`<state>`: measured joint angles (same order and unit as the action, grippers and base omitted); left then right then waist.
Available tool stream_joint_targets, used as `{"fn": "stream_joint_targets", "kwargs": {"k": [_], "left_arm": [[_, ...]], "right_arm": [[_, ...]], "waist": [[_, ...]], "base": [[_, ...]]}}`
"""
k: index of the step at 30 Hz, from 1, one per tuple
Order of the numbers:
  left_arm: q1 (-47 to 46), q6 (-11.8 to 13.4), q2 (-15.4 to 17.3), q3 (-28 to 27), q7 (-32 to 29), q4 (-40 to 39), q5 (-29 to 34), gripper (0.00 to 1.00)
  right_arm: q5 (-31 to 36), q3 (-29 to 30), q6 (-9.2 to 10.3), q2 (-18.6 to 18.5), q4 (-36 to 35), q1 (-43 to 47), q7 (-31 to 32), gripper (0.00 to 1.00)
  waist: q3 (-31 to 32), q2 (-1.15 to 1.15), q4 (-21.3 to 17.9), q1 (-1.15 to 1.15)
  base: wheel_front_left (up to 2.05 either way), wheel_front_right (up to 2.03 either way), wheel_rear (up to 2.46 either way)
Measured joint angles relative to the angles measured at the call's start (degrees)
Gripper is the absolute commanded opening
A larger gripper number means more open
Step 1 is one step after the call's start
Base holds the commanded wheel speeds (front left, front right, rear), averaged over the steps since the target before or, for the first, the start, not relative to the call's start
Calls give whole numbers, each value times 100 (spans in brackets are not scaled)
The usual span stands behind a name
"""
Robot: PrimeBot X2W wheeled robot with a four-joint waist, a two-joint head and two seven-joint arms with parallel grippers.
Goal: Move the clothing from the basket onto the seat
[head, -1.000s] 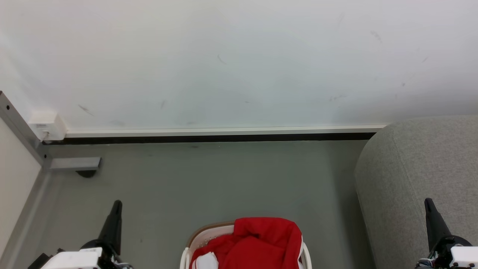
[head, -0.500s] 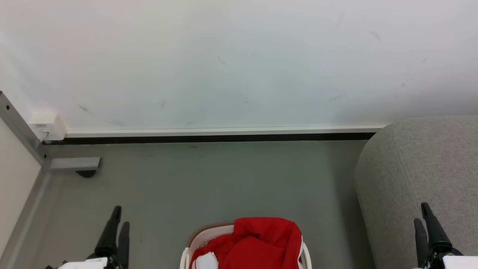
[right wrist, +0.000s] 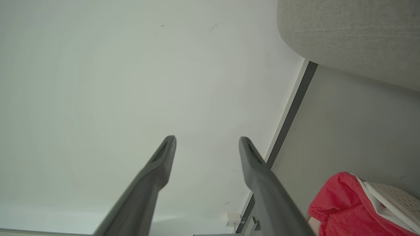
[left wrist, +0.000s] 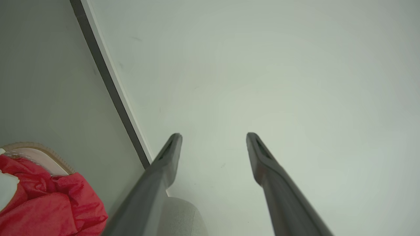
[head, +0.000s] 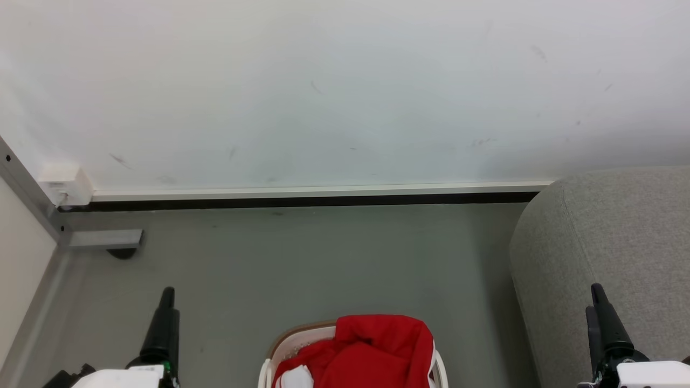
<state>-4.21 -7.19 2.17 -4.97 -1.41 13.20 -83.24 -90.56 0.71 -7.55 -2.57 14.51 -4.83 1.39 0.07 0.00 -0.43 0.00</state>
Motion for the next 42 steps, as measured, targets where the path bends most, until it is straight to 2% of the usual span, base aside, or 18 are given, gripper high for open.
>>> {"fn": "stream_joint_targets", "kwargs": {"k": [10, 30, 42], "left_arm": [[1, 76, 3, 85, 241, -230, 1109, 100], [69, 678, 11, 445, 614, -489, 3897, 100], [79, 911, 67, 673, 833, -550, 4876, 100]], "right_arm": [[854, -276, 0, -68, -40, -62, -226, 100], [3538, -651, 0, -176, -100, -142, -623, 100], [4618, -913, 0, -289, -3, -212, -823, 100]], "waist": [[2, 0, -34, 0], [3, 0, -135, 0], [30, 0, -149, 0]], "base": [[0, 0, 0], [0, 0, 0], [0, 0, 0]]}}
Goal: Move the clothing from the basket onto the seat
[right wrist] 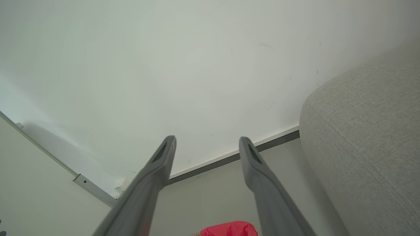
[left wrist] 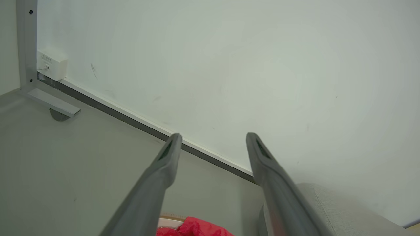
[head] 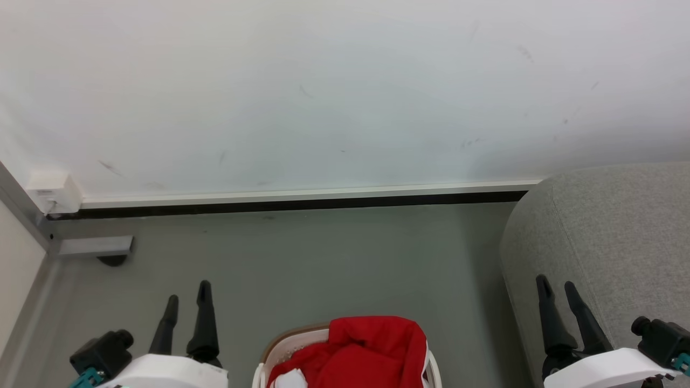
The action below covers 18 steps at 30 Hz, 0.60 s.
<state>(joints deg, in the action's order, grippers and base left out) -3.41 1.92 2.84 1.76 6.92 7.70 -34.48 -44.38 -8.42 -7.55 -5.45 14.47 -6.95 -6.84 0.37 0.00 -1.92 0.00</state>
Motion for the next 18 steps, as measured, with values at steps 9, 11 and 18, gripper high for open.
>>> {"fn": "stream_joint_targets", "kwargs": {"k": [9, 11, 18], "left_arm": [[35, 76, 11, 79, 133, -38, 536, 100], [42, 109, 12, 93, 170, -38, 636, 100], [51, 121, 19, 119, 255, -41, 1022, 100]], "right_arm": [[604, -157, 0, -26, 218, -68, -141, 100], [712, -181, 0, -26, 241, -100, -179, 100], [1071, -246, 0, -15, 332, -114, -274, 100]], "waist": [[50, 0, -6, 0], [60, 0, -9, 0], [81, 0, -21, 0]], "base": [[0, 0, 0], [0, 0, 0], [0, 0, 0]]}}
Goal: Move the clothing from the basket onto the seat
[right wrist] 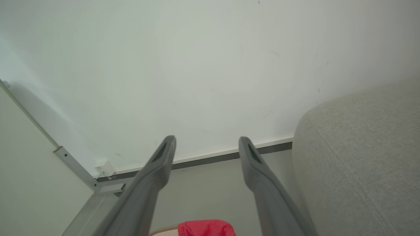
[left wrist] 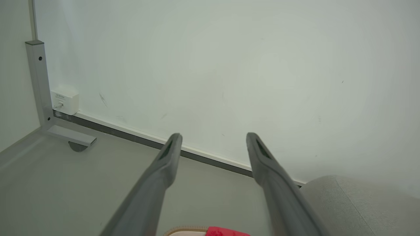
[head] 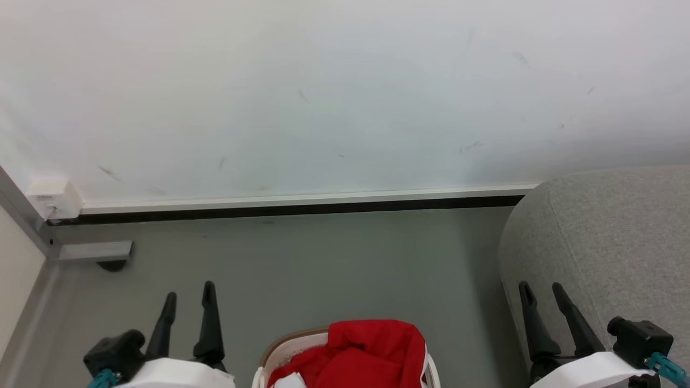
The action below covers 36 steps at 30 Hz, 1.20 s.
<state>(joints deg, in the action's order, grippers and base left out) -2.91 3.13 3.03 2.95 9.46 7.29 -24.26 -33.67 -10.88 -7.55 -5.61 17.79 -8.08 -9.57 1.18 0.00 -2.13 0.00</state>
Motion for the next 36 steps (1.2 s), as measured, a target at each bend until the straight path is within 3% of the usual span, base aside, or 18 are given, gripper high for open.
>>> {"fn": "stream_joint_targets", "kwargs": {"k": [36], "left_arm": [[72, 124, -11, 24, 434, -76, 1725, 100]], "right_arm": [[1408, -202, 0, 48, 31, -99, -421, 100]], "waist": [[88, 0, -102, 0]], "base": [[0, 0, 0]]}}
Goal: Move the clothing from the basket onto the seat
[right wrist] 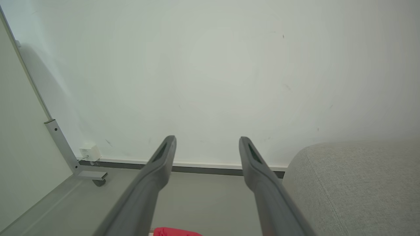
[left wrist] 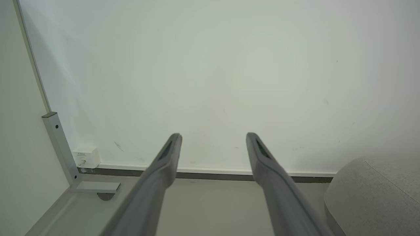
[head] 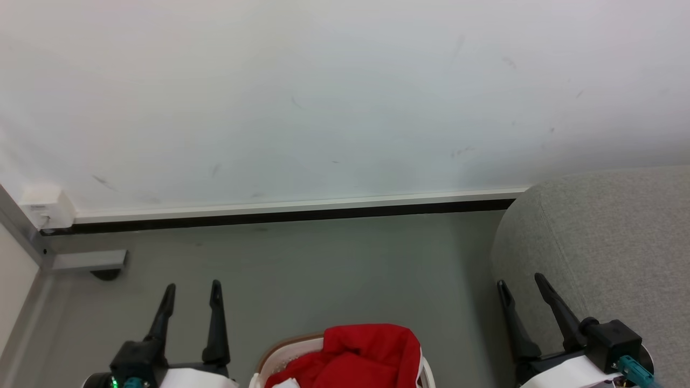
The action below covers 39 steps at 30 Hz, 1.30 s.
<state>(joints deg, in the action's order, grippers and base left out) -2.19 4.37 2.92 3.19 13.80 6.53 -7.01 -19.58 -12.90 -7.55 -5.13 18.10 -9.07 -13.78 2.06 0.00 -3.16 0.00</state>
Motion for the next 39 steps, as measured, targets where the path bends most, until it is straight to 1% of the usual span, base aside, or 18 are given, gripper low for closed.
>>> {"fn": "stream_joint_targets", "kwargs": {"k": [12, 30, 39], "left_arm": [[15, 47, -4, 11, 127, -27, 449, 100], [17, 21, -9, -40, 132, -10, 448, 100], [7, -30, -12, 3, 133, 165, 396, 100]], "right_arm": [[357, -100, 0, 9, -10, -6, -126, 100], [343, -93, 0, 26, -21, -10, -127, 100], [308, 33, 0, 19, -87, -109, -137, 100]], "waist": [[12, 0, -39, 0], [-28, 0, -104, 0], [-232, 0, -377, 0]], "base": [[0, 0, 0], [0, 0, 0], [0, 0, 0]]}}
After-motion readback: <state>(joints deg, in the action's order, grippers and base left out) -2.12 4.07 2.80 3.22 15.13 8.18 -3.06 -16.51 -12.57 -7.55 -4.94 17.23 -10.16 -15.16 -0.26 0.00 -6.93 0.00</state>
